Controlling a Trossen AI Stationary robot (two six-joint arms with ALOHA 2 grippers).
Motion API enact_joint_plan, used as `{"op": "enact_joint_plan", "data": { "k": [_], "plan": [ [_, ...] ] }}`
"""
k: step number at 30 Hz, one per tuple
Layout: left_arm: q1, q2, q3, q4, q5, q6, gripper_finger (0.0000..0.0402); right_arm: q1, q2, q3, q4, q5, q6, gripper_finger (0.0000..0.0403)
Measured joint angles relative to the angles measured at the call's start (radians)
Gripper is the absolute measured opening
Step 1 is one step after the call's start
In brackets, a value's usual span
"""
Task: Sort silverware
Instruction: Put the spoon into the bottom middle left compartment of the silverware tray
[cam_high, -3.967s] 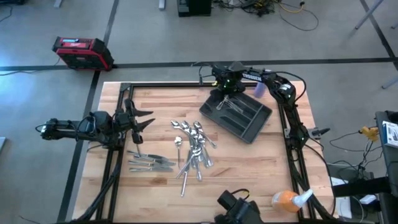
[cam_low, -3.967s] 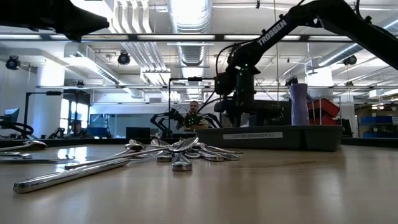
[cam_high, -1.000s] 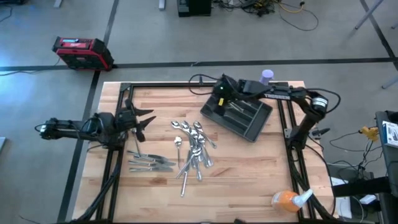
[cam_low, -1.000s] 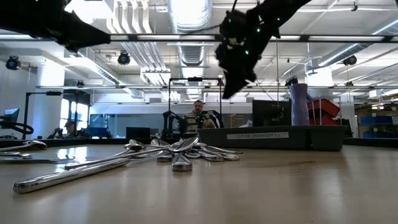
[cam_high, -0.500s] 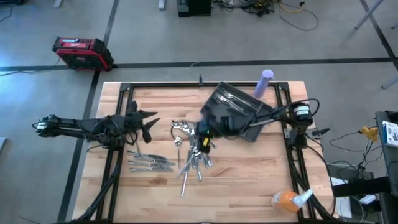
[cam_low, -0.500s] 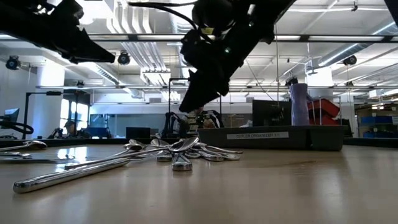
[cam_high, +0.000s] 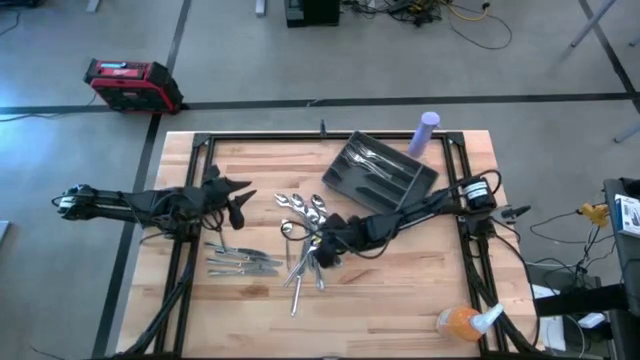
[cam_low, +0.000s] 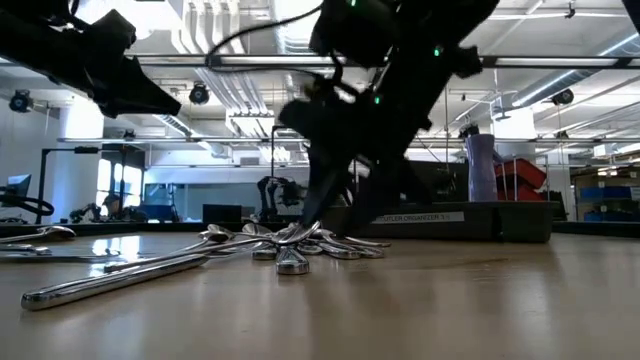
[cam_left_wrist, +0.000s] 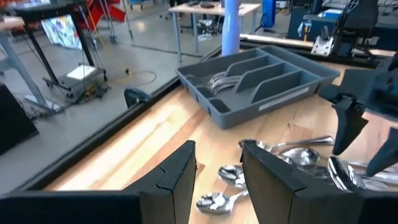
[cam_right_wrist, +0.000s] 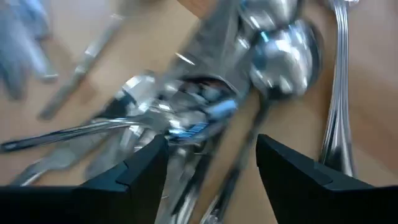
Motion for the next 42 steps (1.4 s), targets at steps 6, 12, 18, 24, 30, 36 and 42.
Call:
{"op": "enact_joint_plan", "data": {
  "k": [6, 12, 18, 24, 30, 36, 42],
  "plan": [
    [0.000, -0.001, 0.000, -0.030, 0.000, -0.015, 0.0119, 0.000, 0.076, 0.042, 0.084, 0.025, -0.027, 0.0234],
    [0.000, 0.001, 0.000, -0.072, 0.000, -0.015, 0.0119, -0.019, 0.094, 0.082, 0.068, 0.077, -0.108, 0.0215],
    [0.000, -0.002, 0.000, -0.080, -0.013, -0.006, 0.0119, -0.068, 0.094, 0.091, 0.070, 0.085, -0.195, 0.0192],
    [0.000, 0.000, 0.000, -0.075, -0.122, 0.012, 0.0119, -0.131, 0.078, 0.092, 0.019, 0.083, -0.318, 0.0176],
    [0.000, 0.009, -0.021, -0.050, -0.158, 0.013, 0.0119, -0.124, 0.027, 0.092, 0.024, 0.081, -0.359, 0.0172],
    [0.000, 0.013, -0.077, 0.046, -0.160, 0.033, 0.0119, -0.121, 0.045, 0.090, 0.018, 0.078, -0.289, 0.0175],
    [0.000, 0.015, -0.089, 0.081, -0.160, 0.050, 0.0119, -0.139, 0.077, 0.089, 0.023, 0.078, -0.244, 0.0167]
  ]
}}
